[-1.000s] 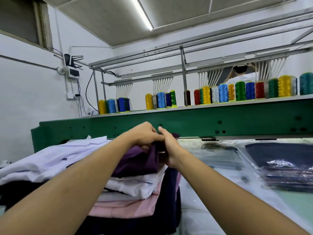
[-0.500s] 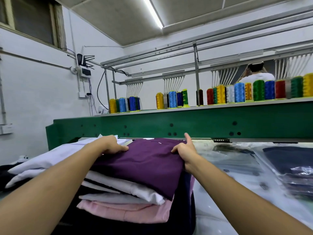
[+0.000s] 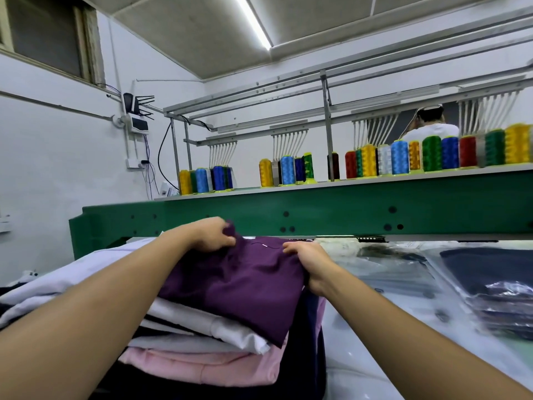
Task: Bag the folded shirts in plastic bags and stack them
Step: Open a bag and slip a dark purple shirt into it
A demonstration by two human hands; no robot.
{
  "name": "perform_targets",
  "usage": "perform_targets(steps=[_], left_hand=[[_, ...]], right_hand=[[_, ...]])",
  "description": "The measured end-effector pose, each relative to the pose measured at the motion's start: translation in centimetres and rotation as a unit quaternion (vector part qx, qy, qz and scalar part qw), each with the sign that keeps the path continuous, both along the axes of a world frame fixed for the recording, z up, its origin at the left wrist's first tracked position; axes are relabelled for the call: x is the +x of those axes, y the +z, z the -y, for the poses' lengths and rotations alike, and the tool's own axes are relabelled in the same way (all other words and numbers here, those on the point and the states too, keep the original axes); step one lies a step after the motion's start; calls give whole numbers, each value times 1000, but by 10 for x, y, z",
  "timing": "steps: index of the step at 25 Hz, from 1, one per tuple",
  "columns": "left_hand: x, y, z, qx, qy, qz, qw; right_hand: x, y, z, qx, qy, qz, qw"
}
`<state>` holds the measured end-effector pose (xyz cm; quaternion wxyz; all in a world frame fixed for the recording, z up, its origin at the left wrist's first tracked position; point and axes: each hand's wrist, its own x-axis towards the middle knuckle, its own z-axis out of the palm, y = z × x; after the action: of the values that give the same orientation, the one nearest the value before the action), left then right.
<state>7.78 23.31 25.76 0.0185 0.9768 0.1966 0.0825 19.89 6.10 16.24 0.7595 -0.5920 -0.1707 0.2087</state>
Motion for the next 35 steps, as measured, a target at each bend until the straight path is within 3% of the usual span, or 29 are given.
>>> perform_targets(steps=[3,5,6,8,10,13,17,20,22,24,26,28,30,32,33,35], left_hand=[[6,22,53,-120,-147,18,982],[8,35,71,-226,-159,-10,961],[11,37,71,-234,-139,-3,962],[15,31,58,-144,-58,13,988],[10,19,44,-70,69,-52,994],[-1,3,27,-62,196,-179,962],[-12,4,12,-38,252,-218,942],[-18,4,-7,-153,293,-193,924],[-19,4,-16,-186,258,-144,937],[-15,9,-11,-167,173,-39,970],[-10,16,9,-133,18,70,988],[-8,24,37,-134,-127,132,974],[-9,33,63,-181,-204,90,958],[-10,38,80,-233,-206,-25,950],[-10,37,85,-236,-188,-70,951],[-9,31,91,-183,-171,-69,966]], right_hand=[[1,5,-1,49,43,-40,997],[4,8,-2,92,86,-73,989],[4,9,-1,106,89,-98,985],[5,6,0,115,59,-134,982],[3,2,1,107,40,-135,984],[5,2,1,88,39,-120,988],[7,3,1,88,48,-120,988],[7,4,1,82,47,-121,988],[6,4,2,75,44,-124,988],[6,5,2,72,49,-122,989],[9,5,1,73,50,-126,988],[8,5,1,71,62,-125,988],[9,4,1,79,81,-119,986],[13,2,2,123,89,-98,984],[12,2,2,139,94,-108,980],[14,2,1,148,117,-159,969]])
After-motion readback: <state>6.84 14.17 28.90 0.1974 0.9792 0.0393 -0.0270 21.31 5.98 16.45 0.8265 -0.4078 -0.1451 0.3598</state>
